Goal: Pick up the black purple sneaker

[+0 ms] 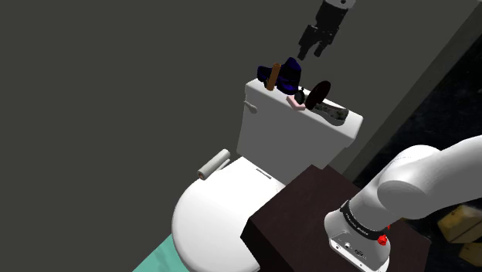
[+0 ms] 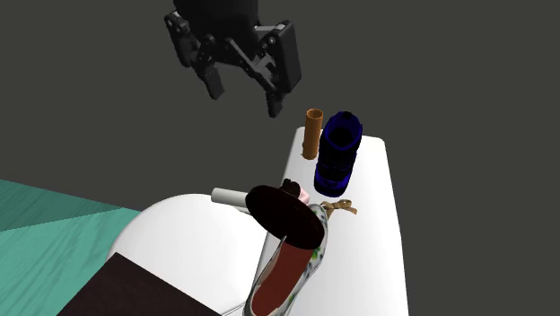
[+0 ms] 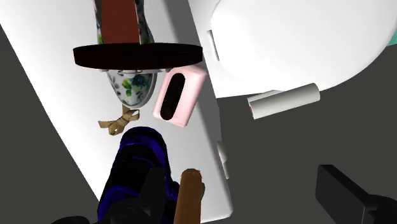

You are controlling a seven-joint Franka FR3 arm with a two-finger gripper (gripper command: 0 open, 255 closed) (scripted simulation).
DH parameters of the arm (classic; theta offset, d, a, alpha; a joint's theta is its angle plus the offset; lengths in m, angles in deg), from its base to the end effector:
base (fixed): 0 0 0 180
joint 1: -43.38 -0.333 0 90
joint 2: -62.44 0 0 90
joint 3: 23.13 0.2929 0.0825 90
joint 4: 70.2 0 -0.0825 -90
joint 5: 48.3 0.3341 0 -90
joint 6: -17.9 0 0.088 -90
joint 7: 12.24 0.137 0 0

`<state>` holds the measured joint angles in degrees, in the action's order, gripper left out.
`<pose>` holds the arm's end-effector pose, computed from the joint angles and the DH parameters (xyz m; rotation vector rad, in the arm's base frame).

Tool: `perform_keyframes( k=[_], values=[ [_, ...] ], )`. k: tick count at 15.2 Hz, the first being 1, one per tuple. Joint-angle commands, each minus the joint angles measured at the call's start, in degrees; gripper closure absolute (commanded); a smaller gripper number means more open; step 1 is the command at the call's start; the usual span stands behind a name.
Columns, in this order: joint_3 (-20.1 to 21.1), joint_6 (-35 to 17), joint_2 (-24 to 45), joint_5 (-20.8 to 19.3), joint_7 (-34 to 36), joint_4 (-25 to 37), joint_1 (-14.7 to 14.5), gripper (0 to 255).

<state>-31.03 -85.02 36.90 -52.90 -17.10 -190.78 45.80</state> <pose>0.3858 -0.0879 0.5600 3.0961 -0.1134 0.2024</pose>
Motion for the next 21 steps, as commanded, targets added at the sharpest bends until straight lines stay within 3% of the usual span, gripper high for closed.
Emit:
perform_keyframes(
  k=[1, 14, 21],
  values=[
    [-1.6, -0.8, 4.2, 0.3, -2.3, 3.1, 0.2, 0],
    [-8.9, -0.1, 32.8, 8.2, -16.5, 29.5, 3.4, 0],
    [-8.7, -6.0, 32.7, 8.2, -16.7, 23.4, 3.4, 0]
  ],
)
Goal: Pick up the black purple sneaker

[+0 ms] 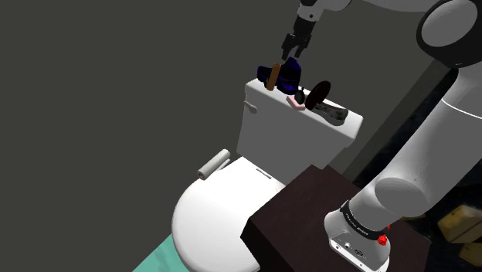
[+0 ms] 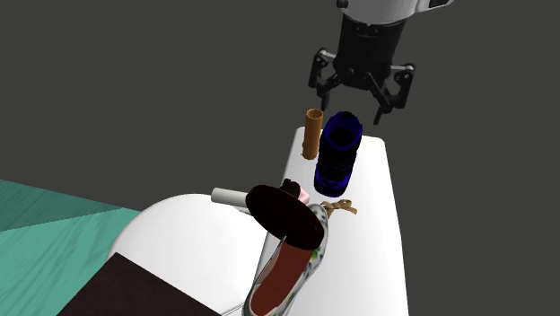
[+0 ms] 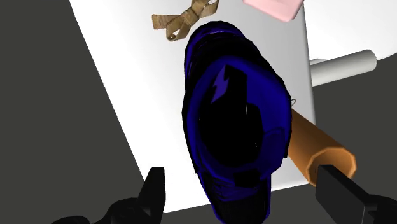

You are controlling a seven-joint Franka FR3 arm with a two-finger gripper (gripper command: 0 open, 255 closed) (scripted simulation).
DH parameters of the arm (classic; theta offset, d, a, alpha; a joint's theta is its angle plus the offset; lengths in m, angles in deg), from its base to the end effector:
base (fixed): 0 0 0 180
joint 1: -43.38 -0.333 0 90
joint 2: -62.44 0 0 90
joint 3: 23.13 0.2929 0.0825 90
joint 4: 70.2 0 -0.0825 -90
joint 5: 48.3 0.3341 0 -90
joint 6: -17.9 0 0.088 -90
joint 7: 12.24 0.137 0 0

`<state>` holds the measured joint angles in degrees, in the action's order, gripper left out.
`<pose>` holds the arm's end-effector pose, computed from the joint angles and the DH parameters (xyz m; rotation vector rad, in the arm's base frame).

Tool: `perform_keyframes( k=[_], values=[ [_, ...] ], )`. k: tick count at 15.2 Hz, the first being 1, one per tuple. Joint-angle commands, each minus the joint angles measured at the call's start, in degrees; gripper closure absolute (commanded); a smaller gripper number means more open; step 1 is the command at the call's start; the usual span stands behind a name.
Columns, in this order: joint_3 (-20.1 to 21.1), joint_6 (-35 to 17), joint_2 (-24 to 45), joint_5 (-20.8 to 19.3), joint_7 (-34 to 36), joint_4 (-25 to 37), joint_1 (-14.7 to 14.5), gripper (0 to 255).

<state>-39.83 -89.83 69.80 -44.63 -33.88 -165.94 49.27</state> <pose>0.5236 -0.2030 0.4910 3.1289 -0.0463 0.1401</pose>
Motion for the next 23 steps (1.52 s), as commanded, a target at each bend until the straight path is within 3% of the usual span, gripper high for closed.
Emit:
perform_keyframes(
  k=[1, 2, 3, 12, 23],
  values=[
    [0.1, -1.2, -0.2, -0.1, 0.1, -1.4, -0.1, 0],
    [0.1, -1.2, -0.2, -0.1, 0.1, -1.4, -0.1, 0],
    [0.1, -1.2, -0.1, 0.0, 0.1, -1.4, -0.1, 255],
    [0.1, -1.2, -0.2, -0.1, 0.1, -1.4, -0.1, 255],
    [-0.1, 7.4, 0.3, 0.0, 0.3, 7.7, 0.1, 255]
  ],
)
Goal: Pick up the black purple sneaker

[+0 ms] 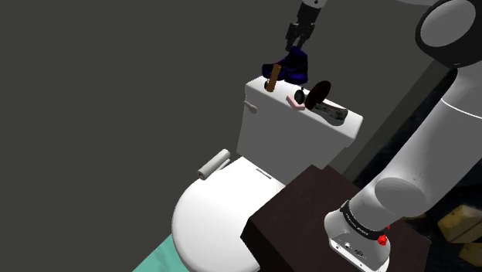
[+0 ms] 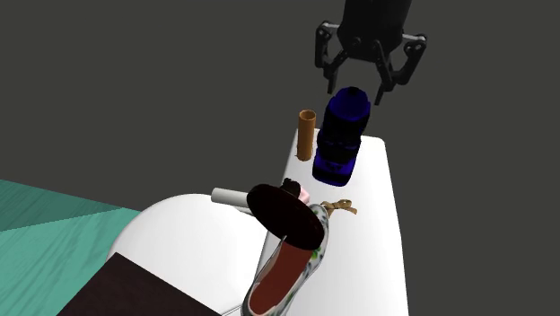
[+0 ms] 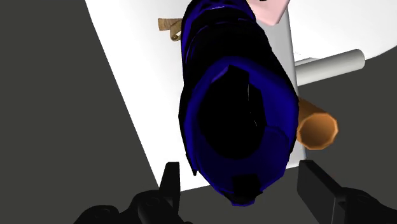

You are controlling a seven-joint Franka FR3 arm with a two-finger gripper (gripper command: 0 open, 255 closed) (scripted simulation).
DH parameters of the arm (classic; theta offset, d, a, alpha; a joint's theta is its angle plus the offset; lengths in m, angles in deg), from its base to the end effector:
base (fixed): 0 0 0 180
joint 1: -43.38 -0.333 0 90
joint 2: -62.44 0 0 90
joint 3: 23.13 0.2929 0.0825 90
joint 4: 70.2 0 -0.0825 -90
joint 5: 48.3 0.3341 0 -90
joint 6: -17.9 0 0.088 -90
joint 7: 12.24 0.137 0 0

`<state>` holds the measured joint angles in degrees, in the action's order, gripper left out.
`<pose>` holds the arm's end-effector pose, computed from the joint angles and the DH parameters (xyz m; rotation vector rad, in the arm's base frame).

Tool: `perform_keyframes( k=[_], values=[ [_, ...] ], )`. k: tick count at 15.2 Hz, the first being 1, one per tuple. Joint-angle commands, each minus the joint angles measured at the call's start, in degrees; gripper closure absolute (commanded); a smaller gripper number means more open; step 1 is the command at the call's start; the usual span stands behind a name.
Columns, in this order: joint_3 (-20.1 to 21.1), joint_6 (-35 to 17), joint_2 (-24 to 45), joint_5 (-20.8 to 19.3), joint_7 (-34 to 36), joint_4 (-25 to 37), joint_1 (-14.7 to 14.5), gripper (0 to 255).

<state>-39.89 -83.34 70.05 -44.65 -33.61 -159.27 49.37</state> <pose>0.5223 -0.2013 0.5288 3.1292 -0.0466 0.1384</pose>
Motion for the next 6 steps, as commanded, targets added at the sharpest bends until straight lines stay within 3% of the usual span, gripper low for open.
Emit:
perform_keyframes(
  k=[1, 6],
  values=[
    [0.0, 1.8, 0.2, 0.1, 0.0, 2.0, 0.1, 255],
    [-0.1, 4.4, 0.7, 0.2, 0.0, 5.2, 0.2, 255]
  ],
)
